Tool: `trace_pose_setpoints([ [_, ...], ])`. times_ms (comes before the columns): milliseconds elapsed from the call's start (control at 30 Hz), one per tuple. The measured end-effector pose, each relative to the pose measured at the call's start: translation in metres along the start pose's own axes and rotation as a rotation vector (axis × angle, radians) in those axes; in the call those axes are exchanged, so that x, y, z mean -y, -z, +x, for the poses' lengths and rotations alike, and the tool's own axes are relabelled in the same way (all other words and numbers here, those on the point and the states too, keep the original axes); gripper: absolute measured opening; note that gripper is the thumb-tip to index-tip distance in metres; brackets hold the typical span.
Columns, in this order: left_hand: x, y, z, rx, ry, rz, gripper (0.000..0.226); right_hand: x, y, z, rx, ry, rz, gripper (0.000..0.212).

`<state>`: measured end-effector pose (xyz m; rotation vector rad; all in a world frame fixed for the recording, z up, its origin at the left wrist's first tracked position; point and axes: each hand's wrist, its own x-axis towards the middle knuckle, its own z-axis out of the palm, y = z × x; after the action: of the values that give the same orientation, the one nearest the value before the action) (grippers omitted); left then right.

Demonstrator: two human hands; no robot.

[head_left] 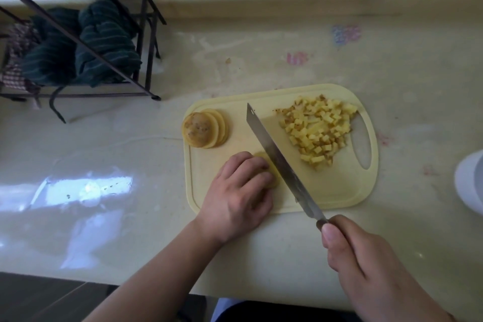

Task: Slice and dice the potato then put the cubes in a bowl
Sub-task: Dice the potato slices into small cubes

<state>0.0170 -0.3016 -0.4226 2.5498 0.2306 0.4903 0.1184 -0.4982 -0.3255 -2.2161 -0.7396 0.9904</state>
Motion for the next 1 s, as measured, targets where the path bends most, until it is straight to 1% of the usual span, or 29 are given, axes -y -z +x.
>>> trace_pose_setpoints([
  [233,0.000,-0.001,0.000,-0.005,0.008,-0.008,0.015,-0.003,0.001,-0.011,0.031,0.000,-0.015,0.049],
  [333,0.000,-0.002,0.000,-0.007,0.004,0.000,0.016,-0.006,0.000,-0.018,0.039,-0.010,-0.055,0.057],
  [500,0.000,-0.003,0.001,-0.018,-0.005,0.005,0.014,-0.008,-0.004,-0.024,-0.009,-0.035,-0.111,0.062],
  [567,-0.001,-0.002,0.002,-0.018,-0.003,-0.003,0.014,-0.007,-0.007,-0.014,0.016,0.006,-0.115,0.057],
  [633,-0.001,-0.002,0.002,-0.011,-0.004,-0.007,0.014,-0.006,-0.011,0.000,0.032,0.069,-0.104,0.046],
  [700,0.000,-0.001,0.002,-0.005,-0.004,0.002,0.014,-0.005,-0.013,0.011,0.015,0.110,-0.102,0.038],
  [767,0.000,-0.002,0.002,-0.013,-0.004,0.011,0.013,-0.004,-0.010,0.013,-0.008,0.116,-0.105,0.035],
  [833,-0.001,-0.002,0.002,-0.027,-0.004,0.017,0.011,-0.006,-0.008,0.010,-0.024,0.120,-0.112,0.036],
  [1000,-0.002,-0.005,0.002,-0.069,0.009,0.021,0.011,-0.008,-0.008,0.003,-0.033,0.110,-0.086,0.049],
])
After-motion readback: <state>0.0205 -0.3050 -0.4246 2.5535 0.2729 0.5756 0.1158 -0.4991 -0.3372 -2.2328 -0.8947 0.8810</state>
